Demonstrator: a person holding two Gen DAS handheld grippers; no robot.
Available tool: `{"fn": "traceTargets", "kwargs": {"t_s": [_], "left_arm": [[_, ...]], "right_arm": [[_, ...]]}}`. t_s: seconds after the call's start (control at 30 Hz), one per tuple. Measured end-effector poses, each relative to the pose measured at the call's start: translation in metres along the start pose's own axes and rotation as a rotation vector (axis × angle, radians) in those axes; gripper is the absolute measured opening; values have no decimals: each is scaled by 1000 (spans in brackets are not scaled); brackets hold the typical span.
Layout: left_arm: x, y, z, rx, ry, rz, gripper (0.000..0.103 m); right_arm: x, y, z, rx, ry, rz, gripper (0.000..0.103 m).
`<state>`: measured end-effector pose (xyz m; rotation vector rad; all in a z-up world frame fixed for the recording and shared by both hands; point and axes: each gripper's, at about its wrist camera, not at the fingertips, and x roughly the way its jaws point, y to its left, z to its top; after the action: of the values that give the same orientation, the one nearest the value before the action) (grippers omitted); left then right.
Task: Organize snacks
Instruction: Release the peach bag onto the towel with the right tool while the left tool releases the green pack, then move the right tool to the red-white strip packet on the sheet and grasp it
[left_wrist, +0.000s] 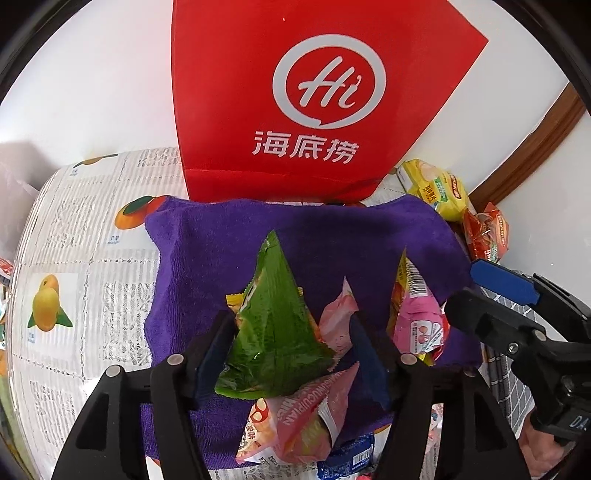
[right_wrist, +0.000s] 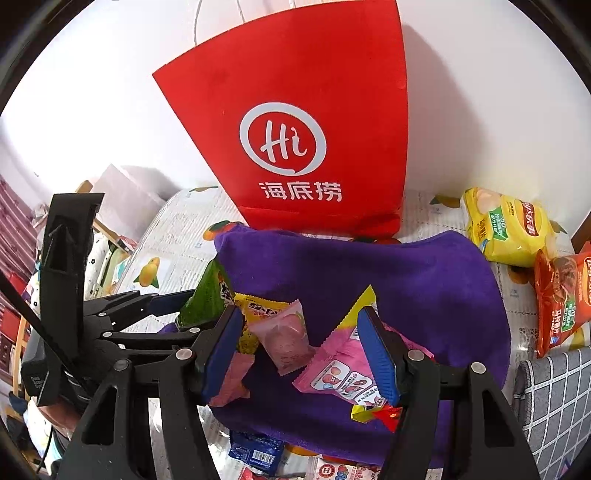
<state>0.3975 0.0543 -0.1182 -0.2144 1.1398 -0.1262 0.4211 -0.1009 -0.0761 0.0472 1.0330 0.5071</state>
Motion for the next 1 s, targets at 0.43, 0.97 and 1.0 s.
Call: {"fn": "traceTargets", "kwargs": {"t_s": [0.43, 0.97, 1.0], "left_arm": [[-24, 8, 4, -32, -64, -56, 73], [-48, 15, 4, -56, -98, -90, 73], [-49, 15, 4, -59, -97, -92, 73]], "right_arm": [[-21, 2, 1, 24, -70, -3, 64], [-55, 9, -58, 39, -120, -97, 64], [-58, 5, -72, 38, -121, -102, 64]]}}
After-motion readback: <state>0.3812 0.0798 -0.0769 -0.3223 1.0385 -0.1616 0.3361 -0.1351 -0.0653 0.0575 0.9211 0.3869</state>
